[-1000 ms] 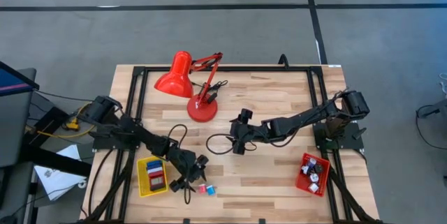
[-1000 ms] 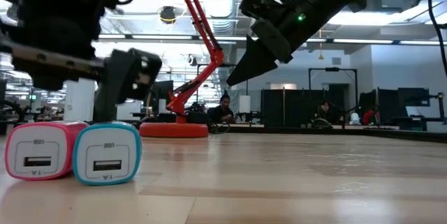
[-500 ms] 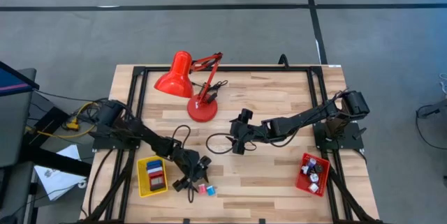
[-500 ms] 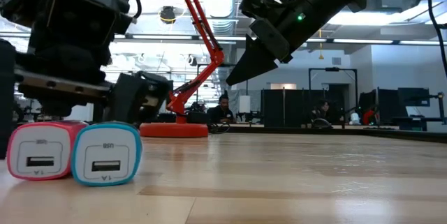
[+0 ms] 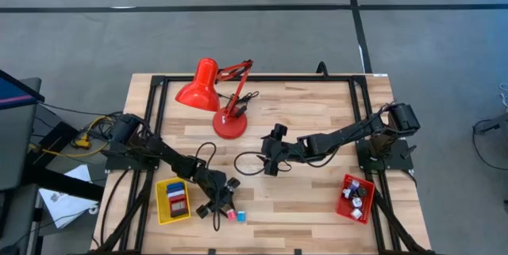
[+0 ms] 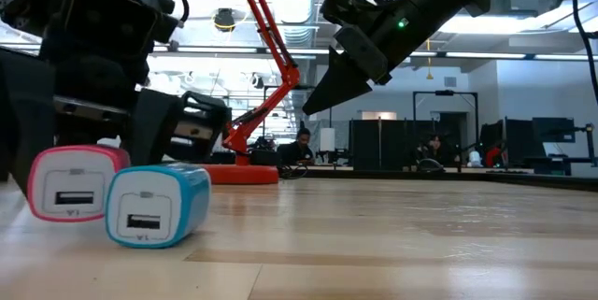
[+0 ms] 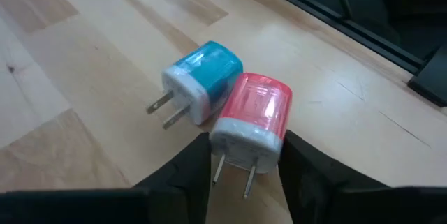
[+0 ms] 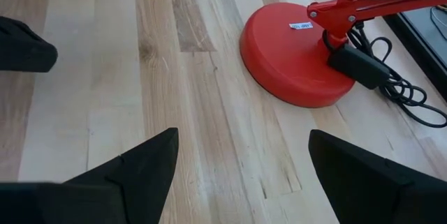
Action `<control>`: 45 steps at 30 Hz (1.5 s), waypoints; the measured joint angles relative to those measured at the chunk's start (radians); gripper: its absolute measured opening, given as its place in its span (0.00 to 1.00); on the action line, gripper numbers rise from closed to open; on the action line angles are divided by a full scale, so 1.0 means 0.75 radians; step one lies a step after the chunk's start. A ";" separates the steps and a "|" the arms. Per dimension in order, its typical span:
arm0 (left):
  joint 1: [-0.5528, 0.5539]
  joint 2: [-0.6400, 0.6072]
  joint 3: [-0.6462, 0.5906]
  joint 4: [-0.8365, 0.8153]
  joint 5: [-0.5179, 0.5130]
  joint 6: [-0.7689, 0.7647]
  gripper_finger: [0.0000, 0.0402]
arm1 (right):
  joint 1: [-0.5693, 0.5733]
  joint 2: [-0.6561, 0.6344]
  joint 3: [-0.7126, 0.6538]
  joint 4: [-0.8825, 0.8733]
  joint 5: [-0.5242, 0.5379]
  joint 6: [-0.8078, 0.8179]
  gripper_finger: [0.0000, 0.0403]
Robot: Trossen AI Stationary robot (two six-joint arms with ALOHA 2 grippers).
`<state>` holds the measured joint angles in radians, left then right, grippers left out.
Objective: Pick & Place Office items
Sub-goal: Put the pink charger adapter into the red bin
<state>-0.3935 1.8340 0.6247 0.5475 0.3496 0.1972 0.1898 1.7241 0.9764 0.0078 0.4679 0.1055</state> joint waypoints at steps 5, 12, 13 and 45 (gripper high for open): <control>0.001 -0.001 0.000 -0.002 -0.003 -0.044 0.38 | 0.000 0.000 0.000 0.000 0.000 0.034 0.78; 0.006 -0.037 0.000 0.002 -0.119 -0.062 0.34 | 0.000 0.000 0.000 0.000 -0.092 0.449 0.78; 0.010 -0.056 -0.001 -0.002 -0.152 -0.062 0.33 | 0.000 0.000 0.000 0.000 -0.112 0.507 0.78; 0.099 -0.413 0.001 -0.407 -0.934 -0.561 0.35 | 0.132 0.245 0.325 -0.189 -0.197 0.137 0.77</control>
<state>-0.3191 1.5246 0.6250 0.2426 -0.3511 -0.2238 0.2886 1.9079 1.2203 -0.1343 0.3202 0.2082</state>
